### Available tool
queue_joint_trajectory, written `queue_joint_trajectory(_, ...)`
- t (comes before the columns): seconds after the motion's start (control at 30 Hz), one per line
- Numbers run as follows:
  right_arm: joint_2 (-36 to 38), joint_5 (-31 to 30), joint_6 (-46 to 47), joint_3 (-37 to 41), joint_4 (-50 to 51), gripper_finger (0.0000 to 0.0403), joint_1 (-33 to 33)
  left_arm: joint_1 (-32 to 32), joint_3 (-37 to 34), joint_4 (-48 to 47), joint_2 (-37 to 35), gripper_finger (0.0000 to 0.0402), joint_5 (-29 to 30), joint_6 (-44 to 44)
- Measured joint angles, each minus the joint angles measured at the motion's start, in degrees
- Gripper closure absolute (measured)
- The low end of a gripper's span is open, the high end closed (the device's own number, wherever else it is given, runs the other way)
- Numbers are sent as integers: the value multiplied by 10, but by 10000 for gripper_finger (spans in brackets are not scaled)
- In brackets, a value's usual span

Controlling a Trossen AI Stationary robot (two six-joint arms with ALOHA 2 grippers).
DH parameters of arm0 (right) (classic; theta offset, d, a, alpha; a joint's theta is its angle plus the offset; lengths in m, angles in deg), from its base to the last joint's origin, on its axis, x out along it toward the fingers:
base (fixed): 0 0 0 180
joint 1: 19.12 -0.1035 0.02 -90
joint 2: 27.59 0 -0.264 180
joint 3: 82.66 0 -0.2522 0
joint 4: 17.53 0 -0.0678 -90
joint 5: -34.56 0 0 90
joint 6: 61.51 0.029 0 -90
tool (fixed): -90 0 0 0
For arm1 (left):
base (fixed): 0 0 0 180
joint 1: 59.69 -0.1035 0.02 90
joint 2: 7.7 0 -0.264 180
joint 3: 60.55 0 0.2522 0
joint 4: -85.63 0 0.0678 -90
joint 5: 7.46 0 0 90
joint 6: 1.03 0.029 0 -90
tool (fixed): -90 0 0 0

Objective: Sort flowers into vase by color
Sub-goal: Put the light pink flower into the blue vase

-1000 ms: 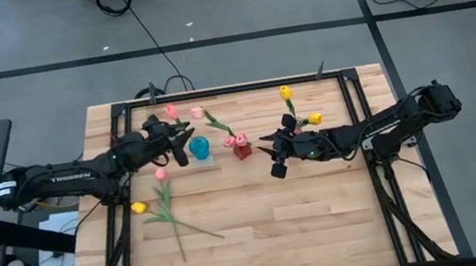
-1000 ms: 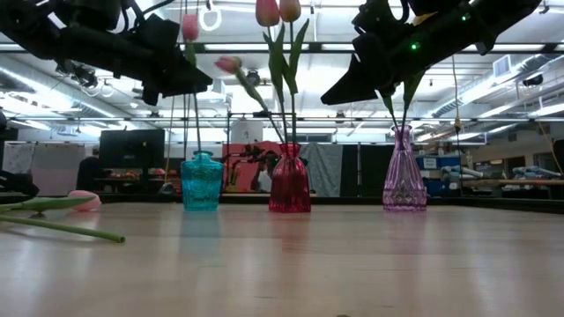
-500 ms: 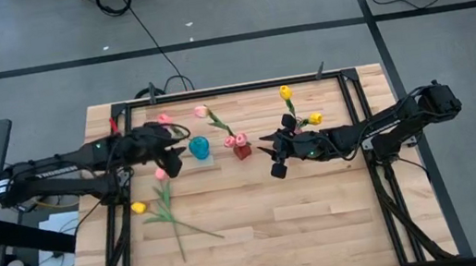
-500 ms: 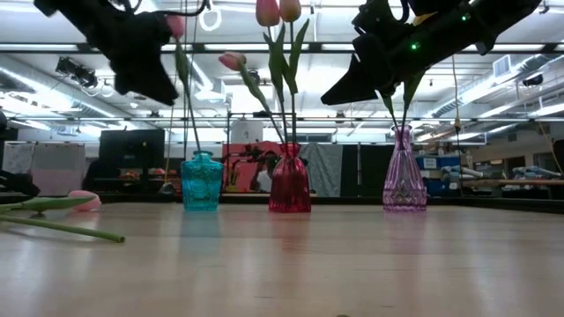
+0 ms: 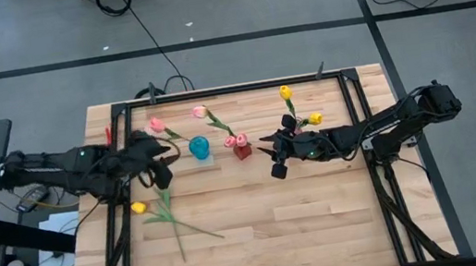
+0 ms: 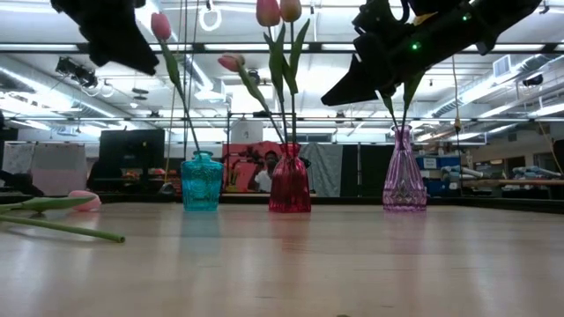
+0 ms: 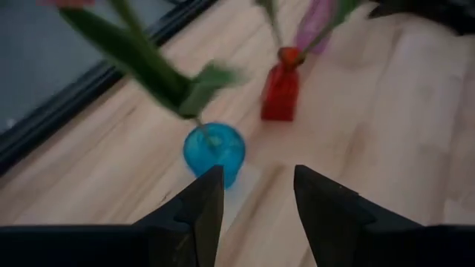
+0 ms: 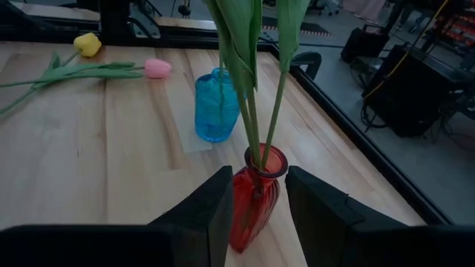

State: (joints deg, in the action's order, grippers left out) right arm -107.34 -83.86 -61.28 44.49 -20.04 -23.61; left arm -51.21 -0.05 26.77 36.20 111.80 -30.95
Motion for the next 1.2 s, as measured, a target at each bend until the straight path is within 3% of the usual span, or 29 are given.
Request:
queue_joint_trajectory(0.1, 0, 4, 5, 0, 3, 264, -2, 51, 0, 6, 3, 234, 3, 7)
queue_joint_trajectory(0.2, 0, 13, 12, 0, 5, 263, -5, 95, 0, -3, 25, 234, -23, -54)
queue_joint_trajectory(0.5, 0, 16, 18, 0, 6, 263, -34, 219, -1, -86, 166, 234, -132, -469)
queue_joint_trajectory(0.67, 0, 16, 18, 0, 18, 264, -54, 258, -1, -113, 250, 234, -141, -630)
queue_joint_trajectory(0.9, 0, 17, 22, 3, 33, 263, -73, 264, -1, -117, 301, 234, -172, -684)
queue_joint_trajectory(1.2, 0, 16, 26, 8, 35, 263, -75, 255, -30, -118, 301, 234, -154, -711)
